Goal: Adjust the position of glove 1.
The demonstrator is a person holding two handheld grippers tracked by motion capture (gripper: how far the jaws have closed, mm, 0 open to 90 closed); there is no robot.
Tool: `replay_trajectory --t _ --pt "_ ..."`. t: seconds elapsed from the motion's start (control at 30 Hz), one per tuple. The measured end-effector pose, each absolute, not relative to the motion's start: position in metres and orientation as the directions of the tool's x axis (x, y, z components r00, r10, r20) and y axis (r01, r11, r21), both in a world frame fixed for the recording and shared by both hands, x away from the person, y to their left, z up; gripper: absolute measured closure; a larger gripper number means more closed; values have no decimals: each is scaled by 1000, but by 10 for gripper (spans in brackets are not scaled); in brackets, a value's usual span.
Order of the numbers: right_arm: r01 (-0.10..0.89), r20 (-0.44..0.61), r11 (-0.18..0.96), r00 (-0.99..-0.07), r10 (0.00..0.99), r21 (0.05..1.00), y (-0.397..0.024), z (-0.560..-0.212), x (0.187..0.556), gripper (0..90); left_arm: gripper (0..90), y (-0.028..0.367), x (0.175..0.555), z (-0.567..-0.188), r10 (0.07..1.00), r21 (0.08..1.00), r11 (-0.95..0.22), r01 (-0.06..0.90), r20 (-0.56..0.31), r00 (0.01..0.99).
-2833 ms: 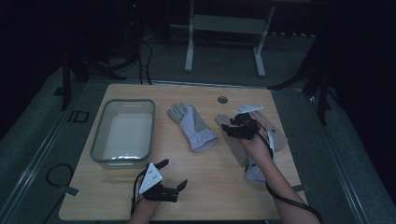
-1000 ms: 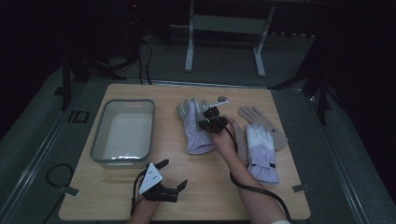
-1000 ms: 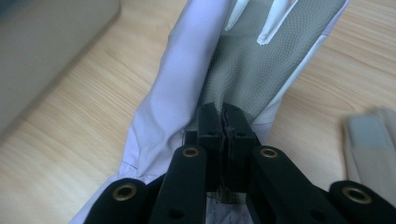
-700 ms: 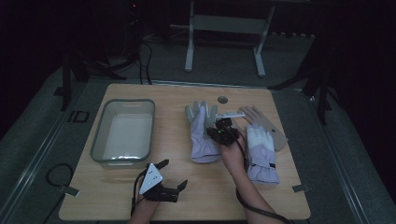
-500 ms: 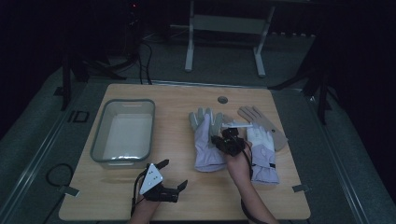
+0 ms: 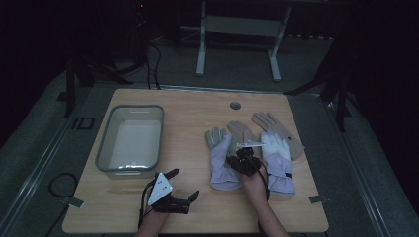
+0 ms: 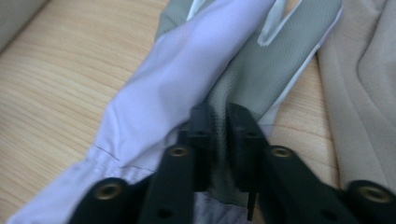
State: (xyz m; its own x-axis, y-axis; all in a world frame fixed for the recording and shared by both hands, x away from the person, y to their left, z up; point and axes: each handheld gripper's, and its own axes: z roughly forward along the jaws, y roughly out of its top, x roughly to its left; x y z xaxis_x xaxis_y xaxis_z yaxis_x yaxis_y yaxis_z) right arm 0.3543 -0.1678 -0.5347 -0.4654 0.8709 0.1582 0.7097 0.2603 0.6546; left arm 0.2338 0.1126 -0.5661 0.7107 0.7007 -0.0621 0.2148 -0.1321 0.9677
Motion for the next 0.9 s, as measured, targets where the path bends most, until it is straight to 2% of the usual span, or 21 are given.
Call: replay_trajectory --t 0.1,0.13,0.27,0.4,0.8,0.9 --pt "703 137 278 -472 871 654 -166 -536 355 672 2 112 234 -566 700 968 -133 212 -60 711" --pt "694 114 299 -482 869 655 -164 -538 353 580 2 112 234 -566 700 968 -133 212 -60 712" --pt "665 45 348 -499 866 661 -156 -540 349 496 2 112 234 -566 700 968 -134 213 -59 711" --pt "672 73 339 -505 860 659 -158 -536 349 400 2 112 234 -566 700 968 -134 212 -59 712" --pt "627 97 301 -519 849 719 -196 -484 350 465 2 112 234 -566 698 968 -134 214 -61 713" --pt "606 54 324 -520 852 727 -208 -476 349 468 2 112 234 -566 699 968 -133 214 -62 712"
